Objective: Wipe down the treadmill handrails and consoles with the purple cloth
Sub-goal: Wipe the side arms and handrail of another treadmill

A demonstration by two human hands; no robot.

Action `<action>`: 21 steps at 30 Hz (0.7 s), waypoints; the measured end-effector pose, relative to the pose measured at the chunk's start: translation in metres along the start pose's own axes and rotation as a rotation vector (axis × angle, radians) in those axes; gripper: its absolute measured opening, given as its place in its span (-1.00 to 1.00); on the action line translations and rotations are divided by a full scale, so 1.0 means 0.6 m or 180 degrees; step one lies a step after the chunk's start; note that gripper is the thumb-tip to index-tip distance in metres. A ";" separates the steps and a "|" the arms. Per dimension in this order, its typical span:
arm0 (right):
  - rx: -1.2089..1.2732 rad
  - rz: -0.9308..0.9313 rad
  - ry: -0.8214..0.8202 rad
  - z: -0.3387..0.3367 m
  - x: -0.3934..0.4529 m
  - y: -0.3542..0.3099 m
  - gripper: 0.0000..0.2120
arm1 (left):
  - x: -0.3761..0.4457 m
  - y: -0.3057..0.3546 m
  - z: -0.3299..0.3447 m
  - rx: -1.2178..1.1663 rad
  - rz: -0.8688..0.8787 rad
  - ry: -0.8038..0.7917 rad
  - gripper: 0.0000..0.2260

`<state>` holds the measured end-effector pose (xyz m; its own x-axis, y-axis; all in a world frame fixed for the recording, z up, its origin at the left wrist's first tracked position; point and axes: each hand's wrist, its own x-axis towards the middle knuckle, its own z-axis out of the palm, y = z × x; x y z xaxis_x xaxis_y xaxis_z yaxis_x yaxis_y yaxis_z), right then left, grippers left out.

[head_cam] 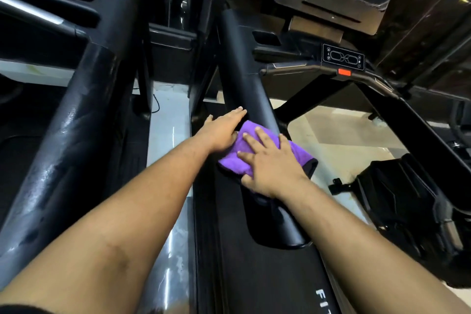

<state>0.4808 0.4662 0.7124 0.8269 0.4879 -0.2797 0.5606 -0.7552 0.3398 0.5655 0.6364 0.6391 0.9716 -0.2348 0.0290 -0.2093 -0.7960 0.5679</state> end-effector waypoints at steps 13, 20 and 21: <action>0.0166 -0.0105 0.0187 0.043 -0.148 -0.036 -0.42 | -0.132 0.048 0.061 -0.0290 -0.0216 -0.0189 -0.33; 0.0162 0.0047 0.0647 0.089 -0.234 -0.049 -0.40 | -0.287 0.112 0.109 -0.2422 -0.1012 -0.0158 -0.52; 0.0169 0.0085 0.0762 0.102 -0.255 -0.054 -0.40 | -0.322 0.134 0.114 -0.2569 -0.1100 -0.0319 -0.54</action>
<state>0.3334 0.3895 0.6892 0.8322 0.5524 -0.0483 0.5403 -0.7881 0.2948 0.3534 0.5794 0.6229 0.9441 -0.1318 -0.3023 0.2727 -0.2036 0.9403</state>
